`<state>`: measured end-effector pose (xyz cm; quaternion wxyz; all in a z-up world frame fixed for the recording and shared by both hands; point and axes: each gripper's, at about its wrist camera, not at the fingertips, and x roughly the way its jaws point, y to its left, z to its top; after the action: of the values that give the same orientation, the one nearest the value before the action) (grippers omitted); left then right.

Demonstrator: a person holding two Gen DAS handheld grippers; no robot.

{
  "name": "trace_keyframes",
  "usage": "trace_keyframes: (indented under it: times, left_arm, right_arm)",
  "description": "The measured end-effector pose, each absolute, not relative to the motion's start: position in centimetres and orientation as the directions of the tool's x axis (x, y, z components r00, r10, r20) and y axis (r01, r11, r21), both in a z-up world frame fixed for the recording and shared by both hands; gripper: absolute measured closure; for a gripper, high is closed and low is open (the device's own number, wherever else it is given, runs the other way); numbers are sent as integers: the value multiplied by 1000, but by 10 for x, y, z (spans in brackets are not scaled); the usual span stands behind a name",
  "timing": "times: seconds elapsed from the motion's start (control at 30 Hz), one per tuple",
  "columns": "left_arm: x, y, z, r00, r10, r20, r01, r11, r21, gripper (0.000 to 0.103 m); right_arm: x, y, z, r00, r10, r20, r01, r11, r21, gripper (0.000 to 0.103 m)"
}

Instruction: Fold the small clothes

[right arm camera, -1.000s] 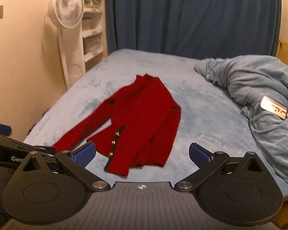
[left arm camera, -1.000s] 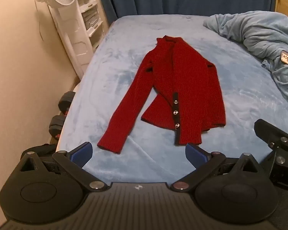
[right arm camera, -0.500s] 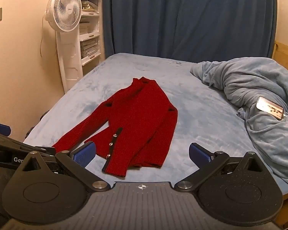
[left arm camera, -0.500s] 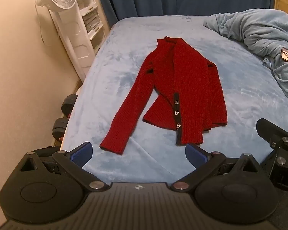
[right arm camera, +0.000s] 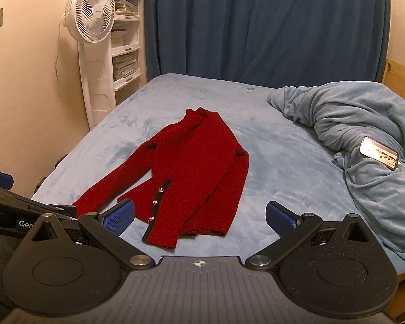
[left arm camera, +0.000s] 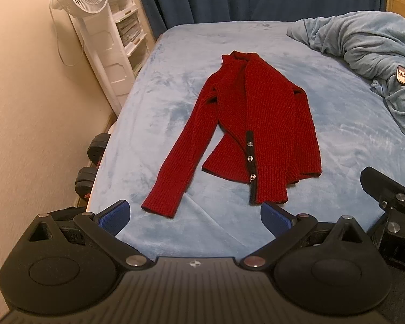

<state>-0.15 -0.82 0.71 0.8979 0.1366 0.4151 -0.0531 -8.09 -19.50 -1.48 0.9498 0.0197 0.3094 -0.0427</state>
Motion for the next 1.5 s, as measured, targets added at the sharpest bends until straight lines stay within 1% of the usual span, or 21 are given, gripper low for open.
trace_keyframes:
  times: [0.9, 1.5]
  left_arm:
    - [-3, -8, 6, 652, 16, -758, 208, 958, 199, 0]
    - [-3, -6, 6, 649, 7, -761, 207, 961, 185, 0]
  right_arm:
    - [-81, -195, -14, 807, -76, -585, 98, 995, 6, 1]
    - [-77, -196, -14, 794, -77, -604, 103, 995, 8, 1]
